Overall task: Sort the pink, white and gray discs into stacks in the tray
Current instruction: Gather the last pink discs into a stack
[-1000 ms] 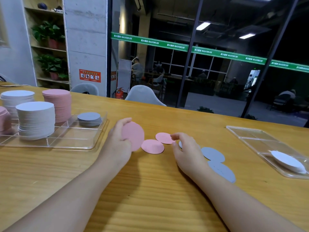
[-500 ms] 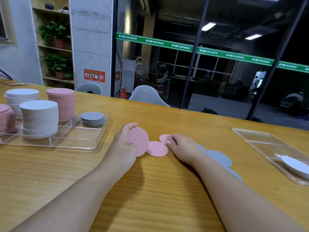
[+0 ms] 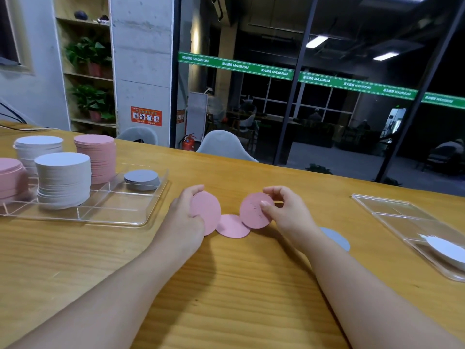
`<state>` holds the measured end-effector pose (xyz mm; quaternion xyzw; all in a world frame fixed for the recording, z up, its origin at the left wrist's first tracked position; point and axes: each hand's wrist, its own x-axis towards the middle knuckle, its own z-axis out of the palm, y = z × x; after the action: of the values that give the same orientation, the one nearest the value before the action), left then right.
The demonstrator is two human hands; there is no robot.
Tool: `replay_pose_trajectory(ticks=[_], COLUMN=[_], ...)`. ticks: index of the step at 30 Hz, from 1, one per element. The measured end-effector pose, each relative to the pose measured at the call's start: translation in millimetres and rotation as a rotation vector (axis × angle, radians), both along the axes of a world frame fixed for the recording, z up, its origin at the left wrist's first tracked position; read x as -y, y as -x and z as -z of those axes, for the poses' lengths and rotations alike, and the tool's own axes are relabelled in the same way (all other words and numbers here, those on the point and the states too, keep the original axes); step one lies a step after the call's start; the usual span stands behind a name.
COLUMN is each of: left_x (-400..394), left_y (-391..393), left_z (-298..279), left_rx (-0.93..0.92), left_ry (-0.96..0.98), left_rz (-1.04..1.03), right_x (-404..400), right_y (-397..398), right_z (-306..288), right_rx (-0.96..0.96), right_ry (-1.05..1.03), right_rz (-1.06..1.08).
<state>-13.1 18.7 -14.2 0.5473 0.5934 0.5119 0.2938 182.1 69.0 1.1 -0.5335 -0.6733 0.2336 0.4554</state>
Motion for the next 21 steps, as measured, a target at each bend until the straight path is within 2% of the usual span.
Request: replay_pose_trajectory(ticks=[4,8,12,18,21], left_x=[2,2,3,3,4], left_y=[2,2,1,0,2], left_z=[-2,-4,-6,-5,-4], left_rx=[-0.024,-0.039,-0.066,-0.095,-0.100], left_ry=[-0.013,-0.014,-0.006,0.002,-0.013], left_rz=[-0.055,-0.089,-0.094,-0.083,-0.075], right_x=[4,5,8,10,12], right_y=[13,28,31,34,34], right_z=[-4,3,0,-11,-10], right_rx=[0.000,0.295,0.554,0.685,0.627], right_ry=[0.108,0.113,0.252,0.308,0.308], right_rz=[-0.161,-0.175,-0.209,-0.190,-0.192])
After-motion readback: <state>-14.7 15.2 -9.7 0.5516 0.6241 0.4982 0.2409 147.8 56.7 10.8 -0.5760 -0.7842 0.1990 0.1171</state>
